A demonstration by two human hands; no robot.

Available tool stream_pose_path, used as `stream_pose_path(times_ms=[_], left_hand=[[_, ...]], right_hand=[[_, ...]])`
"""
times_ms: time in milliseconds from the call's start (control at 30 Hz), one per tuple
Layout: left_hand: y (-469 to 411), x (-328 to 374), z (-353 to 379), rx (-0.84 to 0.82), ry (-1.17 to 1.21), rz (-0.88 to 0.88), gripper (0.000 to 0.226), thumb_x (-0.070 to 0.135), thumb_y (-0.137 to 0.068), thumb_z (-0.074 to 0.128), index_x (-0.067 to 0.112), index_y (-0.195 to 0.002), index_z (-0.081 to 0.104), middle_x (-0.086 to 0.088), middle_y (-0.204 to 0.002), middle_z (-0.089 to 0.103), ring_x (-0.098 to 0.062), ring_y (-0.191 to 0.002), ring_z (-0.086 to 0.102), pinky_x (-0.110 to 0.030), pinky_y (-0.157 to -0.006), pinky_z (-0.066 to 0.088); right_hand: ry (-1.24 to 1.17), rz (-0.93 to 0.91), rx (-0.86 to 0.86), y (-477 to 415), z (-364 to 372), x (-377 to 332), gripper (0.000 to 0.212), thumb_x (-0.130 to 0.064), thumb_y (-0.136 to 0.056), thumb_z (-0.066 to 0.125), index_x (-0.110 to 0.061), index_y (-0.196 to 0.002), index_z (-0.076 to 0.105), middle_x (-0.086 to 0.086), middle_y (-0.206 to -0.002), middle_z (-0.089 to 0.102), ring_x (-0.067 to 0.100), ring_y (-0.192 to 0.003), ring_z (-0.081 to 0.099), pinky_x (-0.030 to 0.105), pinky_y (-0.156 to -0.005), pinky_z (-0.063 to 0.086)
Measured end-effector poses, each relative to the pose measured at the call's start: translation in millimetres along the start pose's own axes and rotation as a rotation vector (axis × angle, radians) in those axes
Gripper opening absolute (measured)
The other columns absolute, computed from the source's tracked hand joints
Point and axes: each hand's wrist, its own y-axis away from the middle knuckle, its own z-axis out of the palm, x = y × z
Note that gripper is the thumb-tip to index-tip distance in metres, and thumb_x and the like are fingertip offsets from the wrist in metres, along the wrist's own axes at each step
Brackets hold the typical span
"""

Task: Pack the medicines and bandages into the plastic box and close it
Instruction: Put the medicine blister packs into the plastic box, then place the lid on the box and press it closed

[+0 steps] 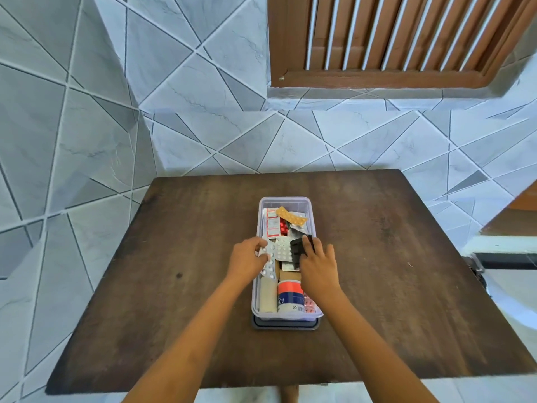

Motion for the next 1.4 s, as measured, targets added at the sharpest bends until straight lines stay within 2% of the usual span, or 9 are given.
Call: stream_pose_path(times_ms=[100, 233, 400, 600, 700, 834, 967, 1067, 1401], left_hand=[[1, 0, 1, -0.013, -0.012, 0.015, 0.033, 0.007, -0.084, 0.064, 0.008, -0.117, 0.062, -0.01, -0.121, 0.065, -0.022, -0.109, 0.06, -0.022, -0.088, 0.043], [1, 1, 1, -0.034, -0.03, 0.036, 0.038, 0.003, -0.085, 0.059, 0.007, -0.123, 0.059, -0.012, -0.126, 0.062, -0.024, -0.111, 0.06, -0.025, -0.092, 0.045], [1, 6, 6, -0.101, -0.035, 0.073, 0.048, -0.007, -0.084, 0.049, 0.007, -0.13, 0.053, -0.014, -0.133, 0.057, -0.028, -0.112, 0.059, -0.027, -0.091, 0.047], [1, 11, 16, -0.167, -0.436, 0.174, 0.039, -0.001, -0.087, 0.049, 0.005, -0.125, 0.054, -0.016, -0.142, 0.044, -0.029, -0.126, 0.047, -0.033, -0.098, 0.044], [8, 12, 20, -0.134, -0.613, 0.211, 0.038, -0.001, -0.086, 0.05, 0.001, -0.123, 0.055, -0.016, -0.151, 0.028, -0.028, -0.14, 0.025, -0.035, -0.107, 0.04], [17, 6, 15, 0.007, -0.47, 0.092, 0.04, 0.012, -0.089, 0.051, 0.007, -0.129, 0.05, -0.013, -0.145, 0.04, -0.028, -0.133, 0.037, -0.035, -0.103, 0.042], [25, -5, 15, -0.062, -0.255, -0.172, 0.06, 0.023, -0.086, 0.057, 0.013, -0.14, 0.033, -0.013, -0.134, 0.055, -0.031, -0.119, 0.056, -0.04, -0.093, 0.05], [27, -6, 16, -0.087, -0.126, -0.206, 0.045, 0.008, -0.085, 0.053, 0.013, -0.129, 0.046, -0.013, -0.127, 0.06, -0.031, -0.112, 0.059, -0.038, -0.091, 0.051], [27, -9, -15, 0.037, -0.088, -0.249, 0.044, 0.008, -0.083, 0.058, 0.013, -0.126, 0.047, -0.012, -0.126, 0.061, -0.028, -0.112, 0.06, -0.041, -0.091, 0.053]], right_hand=[[0.083, -0.084, -0.042, -1, 8, 6, 0.051, -0.024, -0.088, 0.051, -0.007, -0.134, 0.039, 0.015, -0.149, 0.034, 0.032, -0.144, 0.011, 0.051, -0.117, 0.006], [0.033, -0.113, -0.044, 3, 8, 7, 0.047, -0.025, -0.088, 0.05, -0.01, -0.133, 0.042, 0.014, -0.146, 0.04, 0.032, -0.144, 0.013, 0.051, -0.118, 0.004], [-0.225, -0.134, -0.133, 16, 22, 11, 0.052, -0.026, -0.095, 0.032, -0.009, -0.144, 0.023, 0.011, -0.152, 0.03, 0.024, -0.146, 0.008, 0.043, -0.119, 0.003], [-0.308, -0.117, -0.025, 24, 31, 15, 0.079, -0.043, -0.076, -0.003, -0.01, -0.146, 0.012, 0.009, -0.158, 0.007, 0.02, -0.147, 0.0, 0.031, -0.112, -0.01], [-0.437, -0.039, 0.006, 30, 27, 15, 0.061, -0.029, -0.095, 0.025, -0.008, -0.146, 0.0, 0.01, -0.158, -0.001, 0.021, -0.147, 0.0, 0.029, -0.114, -0.006], [-0.696, 0.038, -0.025, 40, 26, 22, 0.065, -0.02, -0.095, 0.039, -0.007, -0.146, 0.001, 0.01, -0.158, 0.005, 0.022, -0.146, 0.01, 0.033, -0.119, 0.012], [-1.08, 0.158, -0.121, 45, 16, 29, 0.061, -0.01, -0.094, 0.043, -0.011, -0.146, 0.011, 0.01, -0.151, 0.032, 0.027, -0.136, 0.036, 0.037, -0.111, 0.032], [-1.27, 0.205, -0.159, 42, 12, 33, 0.056, 0.0, -0.09, 0.045, -0.012, -0.142, 0.027, 0.011, -0.138, 0.048, 0.027, -0.128, 0.047, 0.039, -0.108, 0.039], [-1.483, 0.175, -0.106, 30, -5, 14, 0.058, 0.008, -0.086, 0.052, -0.008, -0.138, 0.033, 0.007, -0.135, 0.05, 0.018, -0.123, 0.047, 0.034, -0.104, 0.041]])
